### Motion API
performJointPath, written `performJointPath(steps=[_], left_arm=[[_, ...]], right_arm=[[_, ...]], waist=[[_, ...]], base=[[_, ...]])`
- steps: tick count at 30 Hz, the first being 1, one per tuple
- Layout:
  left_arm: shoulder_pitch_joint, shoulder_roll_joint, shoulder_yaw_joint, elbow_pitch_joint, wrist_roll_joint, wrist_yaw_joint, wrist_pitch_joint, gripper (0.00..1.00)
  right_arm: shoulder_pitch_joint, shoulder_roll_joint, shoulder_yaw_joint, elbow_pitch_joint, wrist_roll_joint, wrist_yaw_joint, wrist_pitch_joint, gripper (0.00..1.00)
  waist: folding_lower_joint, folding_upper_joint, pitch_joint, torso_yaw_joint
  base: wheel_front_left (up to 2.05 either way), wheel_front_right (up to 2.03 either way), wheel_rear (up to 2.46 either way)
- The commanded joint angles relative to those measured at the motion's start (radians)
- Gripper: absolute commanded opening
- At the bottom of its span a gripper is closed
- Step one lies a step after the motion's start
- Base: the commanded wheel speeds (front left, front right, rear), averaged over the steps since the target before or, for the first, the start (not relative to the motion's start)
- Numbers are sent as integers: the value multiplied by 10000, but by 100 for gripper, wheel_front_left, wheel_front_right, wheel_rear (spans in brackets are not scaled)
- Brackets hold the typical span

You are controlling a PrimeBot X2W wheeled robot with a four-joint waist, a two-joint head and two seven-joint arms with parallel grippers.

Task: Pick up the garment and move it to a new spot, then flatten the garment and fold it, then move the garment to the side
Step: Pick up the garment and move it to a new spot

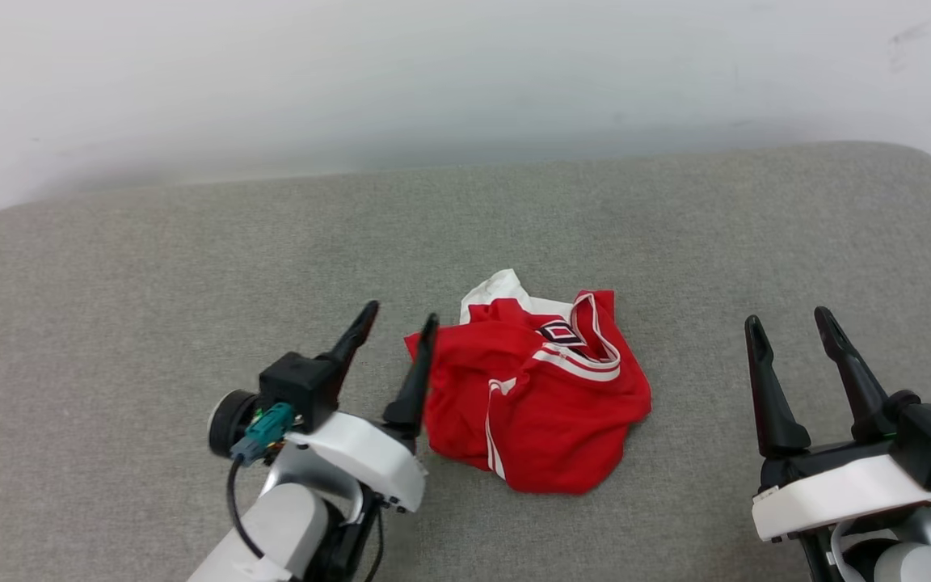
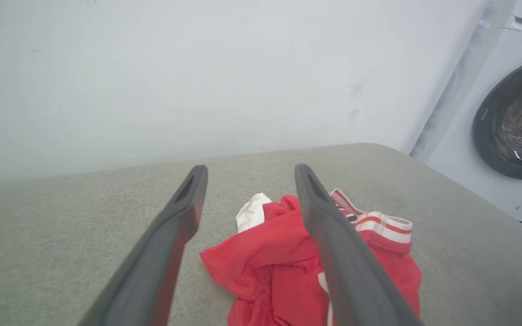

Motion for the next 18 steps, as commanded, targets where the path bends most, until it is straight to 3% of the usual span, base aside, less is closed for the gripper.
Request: performJointPath(steps=[1,9,18], left_arm=[[209,75,108,-22,3,93,-58,100],[1039,587,1488,-324,184,755,-243,100],[2168,1131,2763,-794,384,777,-256,100]], right_arm=[[163,12,-11,-42,-42,22,16,100],[620,14,-20,-158,-59,22,213,100],[996,14,-19,-338,-67,22,414,100]], waist=[[1,0,-97,84],[1,0,-489,299],[1,0,-824,344]], base=[[0,0,0],[0,0,0],[0,0,0]])
